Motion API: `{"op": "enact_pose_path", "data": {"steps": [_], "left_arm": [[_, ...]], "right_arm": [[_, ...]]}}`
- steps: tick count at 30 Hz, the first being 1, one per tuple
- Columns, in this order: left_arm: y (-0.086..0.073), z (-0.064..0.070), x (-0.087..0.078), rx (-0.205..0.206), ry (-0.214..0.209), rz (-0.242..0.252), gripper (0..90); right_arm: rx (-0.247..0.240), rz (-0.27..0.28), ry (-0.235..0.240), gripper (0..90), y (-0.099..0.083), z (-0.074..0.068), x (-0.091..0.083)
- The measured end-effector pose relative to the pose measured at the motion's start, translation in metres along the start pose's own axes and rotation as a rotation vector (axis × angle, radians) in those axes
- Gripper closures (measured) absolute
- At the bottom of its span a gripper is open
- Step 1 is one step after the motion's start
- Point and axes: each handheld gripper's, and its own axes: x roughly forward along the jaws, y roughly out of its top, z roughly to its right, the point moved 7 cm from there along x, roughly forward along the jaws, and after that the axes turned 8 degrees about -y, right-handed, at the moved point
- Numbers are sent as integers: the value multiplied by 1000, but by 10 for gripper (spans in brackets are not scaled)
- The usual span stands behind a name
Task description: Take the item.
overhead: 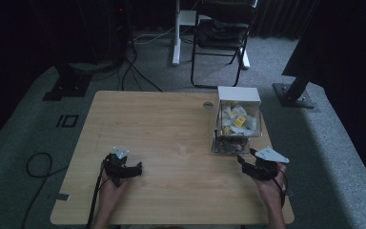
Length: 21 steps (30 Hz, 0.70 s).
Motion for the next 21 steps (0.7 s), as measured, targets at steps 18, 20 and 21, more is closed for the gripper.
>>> {"op": "enact_pose_path", "data": {"steps": [18, 20, 21], "left_arm": [[0, 0, 0, 1, 0, -1, 35], [0, 0, 0, 1, 0, -1, 36], [0, 0, 0, 0, 0, 0, 35]], "right_arm": [[-45, 10, 56, 432, 9, -23, 12], [-48, 6, 59, 433, 9, -25, 14], [-51, 4, 60, 434, 9, -26, 15]]}}
